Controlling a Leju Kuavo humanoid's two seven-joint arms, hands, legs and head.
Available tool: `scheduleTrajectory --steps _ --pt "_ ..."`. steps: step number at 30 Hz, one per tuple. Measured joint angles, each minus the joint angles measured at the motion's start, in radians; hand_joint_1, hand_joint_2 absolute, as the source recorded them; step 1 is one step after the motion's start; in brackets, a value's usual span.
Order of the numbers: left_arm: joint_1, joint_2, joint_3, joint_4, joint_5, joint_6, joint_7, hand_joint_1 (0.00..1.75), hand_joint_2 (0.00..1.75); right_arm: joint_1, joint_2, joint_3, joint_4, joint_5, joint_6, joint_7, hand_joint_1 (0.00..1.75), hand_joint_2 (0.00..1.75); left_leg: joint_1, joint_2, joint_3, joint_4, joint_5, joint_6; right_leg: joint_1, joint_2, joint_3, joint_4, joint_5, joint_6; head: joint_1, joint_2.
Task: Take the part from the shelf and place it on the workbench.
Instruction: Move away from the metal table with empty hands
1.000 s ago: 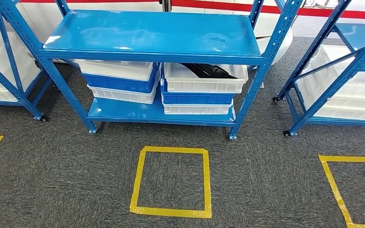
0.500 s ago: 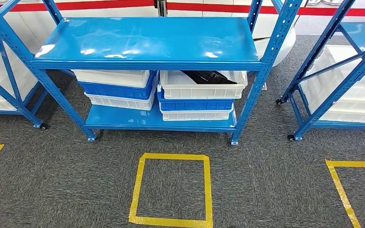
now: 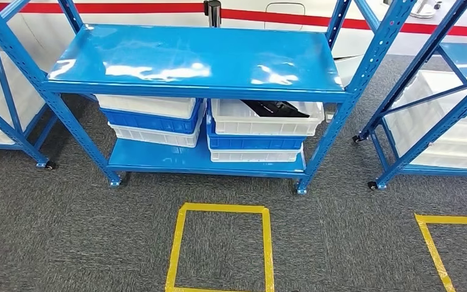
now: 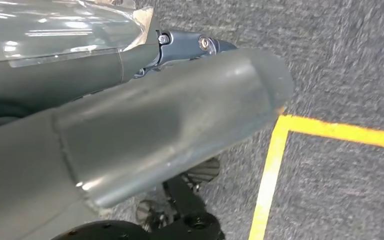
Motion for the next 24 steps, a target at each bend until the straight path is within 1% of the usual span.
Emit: scheduleTrajectory --steps 1,2,3,4,5,6,7,8,10,13,18,20,21,22,23,24 --pt "0.001 0.0 0.0 0.0 0.0 0.0 0.0 0.0 0.0 0.002 0.0 0.0 0.0 0.0 0.0 0.0 0.0 0.0 -0.001 -0.002 0.006 0.0 -0.005 0.001 0.0 0.0 -0.033 0.037 0.001 0.005 0.0 0.0" --pt "0.001 -0.001 0.0 0.0 0.0 0.0 0.0 0.0 0.0 0.003 -0.001 0.0 0.0 0.0 0.0 0.0 0.0 0.0 -0.001 -0.004 0.013 0.0 -0.01 0.001 0.0 0.0 -0.046 0.034 0.02 0.014 0.0 0.0" --pt "0.002 -0.001 0.0 0.0 0.0 0.0 0.0 0.0 0.0 0.004 -0.002 0.0 0.0 0.001 0.0 0.0 0.0 0.0 -0.001 -0.005 0.022 0.0 -0.016 -0.001 0.0 0.0 -0.037 -0.012 0.056 0.023 0.0 0.0" --pt "0.003 -0.002 0.0 0.0 0.0 0.0 0.0 0.0 0.0 0.004 -0.003 0.0 0.0 0.001 0.0 0.0 0.0 0.0 -0.001 -0.007 0.031 0.0 -0.022 -0.003 -0.001 -0.001 -0.014 -0.085 0.099 0.031 0.0 0.0" --pt "0.002 -0.002 0.0 0.0 0.0 0.0 0.0 0.0 0.0 0.004 -0.004 0.0 0.0 0.002 0.0 0.0 0.0 0.0 -0.004 -0.008 0.037 0.001 -0.03 -0.008 0.001 -0.003 0.011 -0.156 0.138 0.033 0.0 0.0" --pt "0.002 -0.003 0.0 0.0 0.0 0.002 -0.001 0.0 0.0 0.003 -0.004 -0.001 0.0 0.004 0.0 0.0 0.0 0.0 -0.007 -0.008 0.042 0.002 -0.039 -0.012 0.0 -0.004 0.033 -0.211 0.167 0.03 0.0 0.0" --pt "0.001 -0.003 0.0 0.0 0.001 0.005 -0.002 0.0 0.0 0.002 -0.004 -0.001 0.0 0.005 -0.001 0.0 0.0 0.0 -0.01 -0.008 0.045 0.004 -0.048 -0.009 -0.002 -0.004 0.046 -0.24 0.182 0.025 -0.001 0.0" --pt "0.0 -0.003 0.001 0.0 0.003 0.008 -0.002 0.0 0.0 0.0 -0.003 -0.001 0.0 0.008 -0.001 0.0 0.0 0.0 -0.013 -0.008 0.047 0.005 -0.054 -0.004 -0.003 -0.004 0.052 -0.248 0.187 0.019 -0.002 0.0" --pt "0.0 -0.003 0.002 0.0 0.004 0.014 -0.004 0.0 0.0 0.0 -0.003 -0.001 0.0 0.012 -0.002 0.0 0.0 0.0 -0.011 -0.006 0.05 0.004 -0.057 0.004 -0.005 -0.003 0.055 -0.249 0.189 0.014 -0.004 0.0" --pt "0.0 -0.005 0.003 0.0 0.005 0.016 -0.004 0.0 0.0 0.0 -0.005 -0.001 0.0 0.017 -0.003 -0.001 0.0 0.0 -0.007 -0.006 0.053 -0.002 -0.055 -0.01 0.0 -0.002 0.055 -0.249 0.187 0.008 -0.004 0.0" --pt "0.0 -0.005 0.007 0.0 0.005 0.019 -0.004 0.0 0.0 0.0 -0.006 -0.001 0.0 0.02 -0.004 -0.004 0.0 0.0 -0.006 -0.006 0.055 -0.007 -0.057 -0.017 0.001 -0.002 0.055 -0.249 0.183 0.002 -0.004 0.0" --pt "0.0 -0.005 0.009 0.0 0.005 0.019 -0.004 0.0 0.0 0.0 -0.006 -0.001 0.0 0.02 -0.004 -0.007 0.0 0.0 -0.006 -0.006 0.055 -0.004 -0.059 -0.017 -0.003 -0.002 0.056 -0.25 0.183 0.003 -0.004 0.0" --pt "0.0 -0.005 0.01 0.0 0.005 0.019 -0.004 0.0 0.0 0.0 -0.006 -0.001 0.0 0.019 -0.005 -0.009 0.0 0.0 -0.007 -0.006 0.055 -0.002 -0.06 -0.015 -0.005 -0.002 0.056 -0.251 0.184 0.004 -0.004 0.0" --pt "0.0 -0.004 0.01 0.0 0.005 0.019 -0.004 0.0 0.0 0.0 -0.006 -0.002 0.0 0.019 -0.005 -0.011 0.0 0.0 -0.009 -0.005 0.054 -0.001 -0.061 -0.012 -0.007 -0.001 0.057 -0.254 0.186 0.006 -0.004 0.0" --pt "0.0 -0.004 0.01 0.0 0.005 0.02 -0.004 0.0 0.0 0.0 -0.006 -0.002 0.0 0.019 -0.005 -0.012 0.0 0.0 -0.01 -0.005 0.056 -0.006 -0.058 -0.008 -0.005 0.0 0.058 -0.257 0.188 0.009 -0.004 0.0" --pt "-0.001 -0.004 0.01 0.0 0.005 0.021 -0.004 0.0 0.0 -0.001 -0.006 -0.002 0.0 0.019 -0.005 -0.014 0.0 0.0 -0.007 -0.003 0.063 -0.018 -0.051 -0.005 -0.003 0.0 0.059 -0.257 0.189 0.012 -0.003 0.0"
